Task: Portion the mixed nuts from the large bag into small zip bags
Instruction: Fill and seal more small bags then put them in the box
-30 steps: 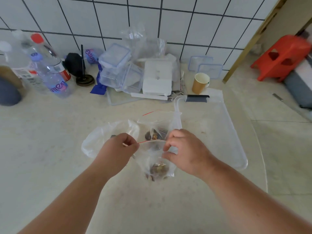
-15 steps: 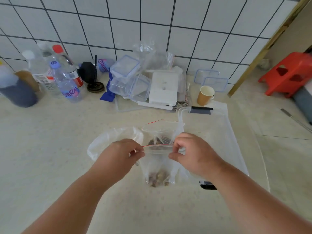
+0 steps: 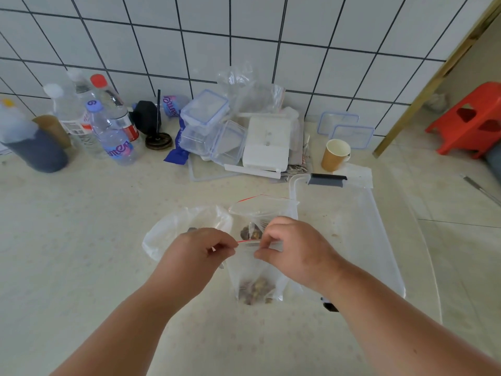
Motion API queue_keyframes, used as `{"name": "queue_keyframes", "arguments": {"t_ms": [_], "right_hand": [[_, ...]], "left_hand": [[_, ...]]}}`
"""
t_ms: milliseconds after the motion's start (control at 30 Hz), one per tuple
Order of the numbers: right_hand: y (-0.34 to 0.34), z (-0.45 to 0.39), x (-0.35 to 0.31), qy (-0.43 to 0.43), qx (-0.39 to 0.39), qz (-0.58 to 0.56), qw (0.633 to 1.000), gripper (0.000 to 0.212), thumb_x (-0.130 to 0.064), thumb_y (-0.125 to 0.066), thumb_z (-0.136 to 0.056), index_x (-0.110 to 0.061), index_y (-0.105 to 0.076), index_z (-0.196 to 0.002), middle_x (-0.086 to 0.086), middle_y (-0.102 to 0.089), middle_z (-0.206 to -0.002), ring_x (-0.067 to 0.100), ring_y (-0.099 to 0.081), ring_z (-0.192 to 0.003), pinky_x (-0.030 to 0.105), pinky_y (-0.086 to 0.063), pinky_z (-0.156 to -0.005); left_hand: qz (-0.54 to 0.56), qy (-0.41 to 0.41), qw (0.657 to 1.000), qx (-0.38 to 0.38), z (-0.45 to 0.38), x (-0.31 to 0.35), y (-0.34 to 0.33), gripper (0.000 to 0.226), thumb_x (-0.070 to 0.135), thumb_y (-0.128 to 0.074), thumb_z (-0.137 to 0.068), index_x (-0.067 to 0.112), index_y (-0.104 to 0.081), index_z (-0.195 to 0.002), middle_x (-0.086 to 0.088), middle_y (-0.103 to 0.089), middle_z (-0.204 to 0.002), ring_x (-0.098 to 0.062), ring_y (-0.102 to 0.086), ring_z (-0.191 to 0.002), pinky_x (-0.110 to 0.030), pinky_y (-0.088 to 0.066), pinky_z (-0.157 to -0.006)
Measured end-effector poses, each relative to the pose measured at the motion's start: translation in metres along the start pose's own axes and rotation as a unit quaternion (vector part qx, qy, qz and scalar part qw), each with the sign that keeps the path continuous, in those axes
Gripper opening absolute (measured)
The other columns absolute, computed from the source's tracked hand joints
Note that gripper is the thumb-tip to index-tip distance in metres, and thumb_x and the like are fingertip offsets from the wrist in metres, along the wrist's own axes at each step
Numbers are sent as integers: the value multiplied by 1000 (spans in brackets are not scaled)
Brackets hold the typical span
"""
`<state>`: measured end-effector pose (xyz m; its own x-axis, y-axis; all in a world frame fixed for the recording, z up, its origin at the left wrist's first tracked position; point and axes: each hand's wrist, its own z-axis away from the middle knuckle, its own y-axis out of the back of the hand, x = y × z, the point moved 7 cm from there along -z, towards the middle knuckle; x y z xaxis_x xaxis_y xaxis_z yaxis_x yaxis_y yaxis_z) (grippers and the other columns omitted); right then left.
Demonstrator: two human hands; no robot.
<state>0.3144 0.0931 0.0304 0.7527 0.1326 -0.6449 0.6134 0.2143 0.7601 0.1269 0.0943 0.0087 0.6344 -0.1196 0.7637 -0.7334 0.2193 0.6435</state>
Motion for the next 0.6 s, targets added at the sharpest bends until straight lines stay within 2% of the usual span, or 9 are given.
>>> {"name": "queue_keyframes", "arguments": {"t_ms": [67,200,300,433,533,600], "right_hand": [[-3,-1,-2,4,-5,-5,1000,11,-30,-79,-82,-21,-72,-83,-11,-62,-92,5,-61,-90,26,-49,-83],[-8,-5,-2,-1,-4,-4,1000,7,-29,-76,-84,-24,-72,-82,-12,-63,-88,3,-60,-84,18,-47,-75],[-10,-7,0,-9,-1,-3,1000,5,-27,-75,-84,-26,-71,-81,-16,-62,-84,0,-58,-84,11,-42,-71],[-14,-7,2,-27,0,-4,1000,11,-27,-72,-84,-30,-65,-92,-17,-63,-86,-6,-57,-82,9,-40,-69],[-19,-9,-2,-23,-12,-5,1000,23,-31,-73,-84,-30,-64,-104,-16,-64,-92,-1,-58,-85,13,-43,-74],[-22,-11,-9,1,-21,23,1000,16,-32,-72,-84,-28,-66,-98,-17,-61,-91,2,-56,-86,17,-41,-74]], "left_hand": [[15,22,1000,4,1,-2,-2,36,18,-78,-89,51,-71,-80,18,-71,-83,3,-65,-82,-5,-43,-73],[38,53,998,9,0,-4,-1,40,19,-77,-91,57,-64,-89,16,-74,-89,7,-66,-79,-1,-42,-73],[37,95,995,7,-2,-14,-1,31,26,-77,-90,52,-68,-77,7,-73,-89,9,-64,-69,-4,-42,-63],[38,101,994,9,-2,-18,-3,29,29,-78,-90,52,-70,-75,1,-71,-87,7,-62,-65,-6,-41,-59],[39,76,996,13,0,-13,-5,26,29,-77,-90,52,-71,-79,4,-70,-82,6,-60,-65,-6,-40,-60],[38,64,997,16,1,-11,-5,25,29,-77,-90,52,-71,-81,11,-69,-75,5,-58,-68,-10,-41,-60]]}}
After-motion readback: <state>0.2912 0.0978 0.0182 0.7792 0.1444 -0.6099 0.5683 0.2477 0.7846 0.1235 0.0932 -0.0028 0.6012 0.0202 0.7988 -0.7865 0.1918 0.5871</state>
